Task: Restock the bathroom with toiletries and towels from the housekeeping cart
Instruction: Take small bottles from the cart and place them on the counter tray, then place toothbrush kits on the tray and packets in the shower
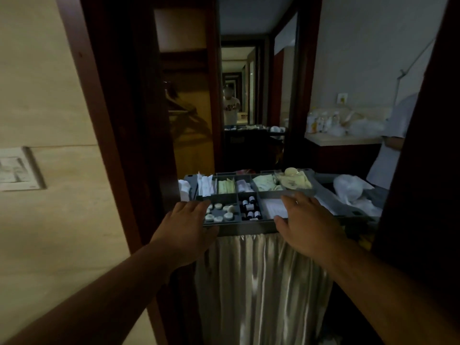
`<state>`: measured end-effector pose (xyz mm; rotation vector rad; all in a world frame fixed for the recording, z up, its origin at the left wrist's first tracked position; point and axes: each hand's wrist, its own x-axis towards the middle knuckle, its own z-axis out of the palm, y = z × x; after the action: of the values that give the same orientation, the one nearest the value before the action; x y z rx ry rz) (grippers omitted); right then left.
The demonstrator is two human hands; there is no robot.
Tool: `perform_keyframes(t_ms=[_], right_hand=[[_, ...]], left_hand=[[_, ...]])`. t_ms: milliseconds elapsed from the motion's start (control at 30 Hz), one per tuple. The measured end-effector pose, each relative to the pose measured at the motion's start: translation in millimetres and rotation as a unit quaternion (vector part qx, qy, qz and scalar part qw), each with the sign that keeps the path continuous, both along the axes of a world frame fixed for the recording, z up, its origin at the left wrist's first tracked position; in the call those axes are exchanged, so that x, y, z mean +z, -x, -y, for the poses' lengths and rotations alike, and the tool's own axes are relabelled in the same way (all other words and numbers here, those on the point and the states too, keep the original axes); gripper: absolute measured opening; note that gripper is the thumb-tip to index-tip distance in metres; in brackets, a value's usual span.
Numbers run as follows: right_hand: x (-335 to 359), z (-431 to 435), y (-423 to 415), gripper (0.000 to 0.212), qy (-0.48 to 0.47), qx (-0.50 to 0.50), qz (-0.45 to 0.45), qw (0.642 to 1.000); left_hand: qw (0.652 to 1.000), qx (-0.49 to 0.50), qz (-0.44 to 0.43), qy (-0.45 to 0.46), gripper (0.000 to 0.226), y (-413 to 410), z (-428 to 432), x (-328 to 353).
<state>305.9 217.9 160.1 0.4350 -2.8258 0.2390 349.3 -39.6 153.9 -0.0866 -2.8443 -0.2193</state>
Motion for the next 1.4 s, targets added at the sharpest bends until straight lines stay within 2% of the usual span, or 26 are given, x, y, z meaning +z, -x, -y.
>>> perform_keyframes(t_ms=[433, 600, 700, 900, 1067, 1167, 1400], right_hand=[[11.1, -39.1, 134.1, 0.058, -0.03, -0.085, -0.021, 0.996], [5.7, -36.2, 185.6, 0.06, -0.019, -0.109, -0.027, 0.993], [-1.2, -31.7, 208.4, 0.059, -0.031, -0.108, -0.033, 0.993], [-5.3, -13.6, 258.3, 0.053, -0.017, -0.081, -0.051, 0.995], [-49.1, 21.4, 304.1, 0.053, -0.019, -0.057, -0.009, 0.998], [-69.1, 48.8, 339.7, 0.049, -0.014, -0.031, 0.001, 0.999], [-94.7, 106.0, 437.2, 0.049, 0.038, 0.081, 0.021, 0.996]], left_hand=[[0.993, -0.043, -0.058, -0.097, 0.068, 180.7, -39.0, -10.2], [0.979, -0.036, -0.073, -0.186, 0.065, 243.8, -56.8, -8.4], [0.975, -0.031, -0.084, -0.204, 0.066, 270.9, -58.9, -16.9], [0.962, 0.063, -0.079, -0.254, 0.061, 303.3, -47.8, -53.0], [0.94, 0.159, -0.084, -0.29, 0.06, 328.5, -21.6, -81.0], [0.932, 0.209, -0.087, -0.284, 0.062, 343.6, -4.0, -91.2], [0.93, 0.262, -0.054, -0.251, 0.05, 397.5, 48.0, -134.8]])
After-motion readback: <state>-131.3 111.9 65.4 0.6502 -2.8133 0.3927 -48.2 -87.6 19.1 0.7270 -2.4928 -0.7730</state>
